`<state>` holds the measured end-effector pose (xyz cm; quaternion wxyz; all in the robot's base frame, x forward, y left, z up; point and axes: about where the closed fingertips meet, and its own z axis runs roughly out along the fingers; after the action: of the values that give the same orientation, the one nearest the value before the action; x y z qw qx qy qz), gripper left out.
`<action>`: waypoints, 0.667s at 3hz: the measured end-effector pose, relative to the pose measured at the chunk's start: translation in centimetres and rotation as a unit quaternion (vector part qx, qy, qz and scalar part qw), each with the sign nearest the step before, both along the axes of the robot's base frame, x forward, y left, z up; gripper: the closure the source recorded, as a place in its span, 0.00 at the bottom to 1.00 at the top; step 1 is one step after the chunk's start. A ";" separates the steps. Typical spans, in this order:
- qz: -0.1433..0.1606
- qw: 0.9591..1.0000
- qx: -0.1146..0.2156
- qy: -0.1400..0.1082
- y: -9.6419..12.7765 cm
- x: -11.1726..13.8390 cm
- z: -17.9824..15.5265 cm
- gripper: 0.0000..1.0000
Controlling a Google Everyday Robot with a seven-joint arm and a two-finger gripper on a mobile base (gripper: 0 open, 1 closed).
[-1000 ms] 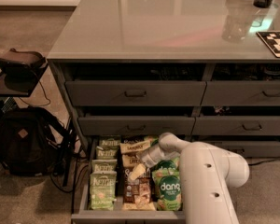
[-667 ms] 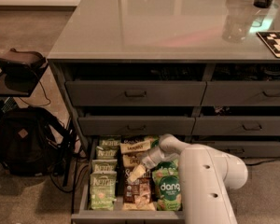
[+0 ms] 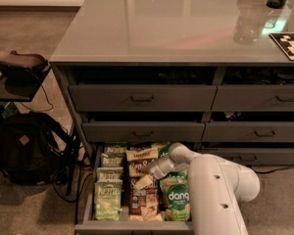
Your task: Pick brown chip bag from bottom drawer and place on counter
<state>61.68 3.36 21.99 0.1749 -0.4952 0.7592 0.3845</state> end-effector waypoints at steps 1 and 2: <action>0.000 1.000 0.000 0.000 0.0 0.0 0.0 0.51; 0.000 1.000 0.000 0.000 0.0 0.0 0.0 0.74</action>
Offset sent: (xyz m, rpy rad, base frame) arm 0.0000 0.0000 0.0000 0.0000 0.0000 0.0000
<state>61.67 3.36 22.00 0.1750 -0.4953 0.7590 0.3846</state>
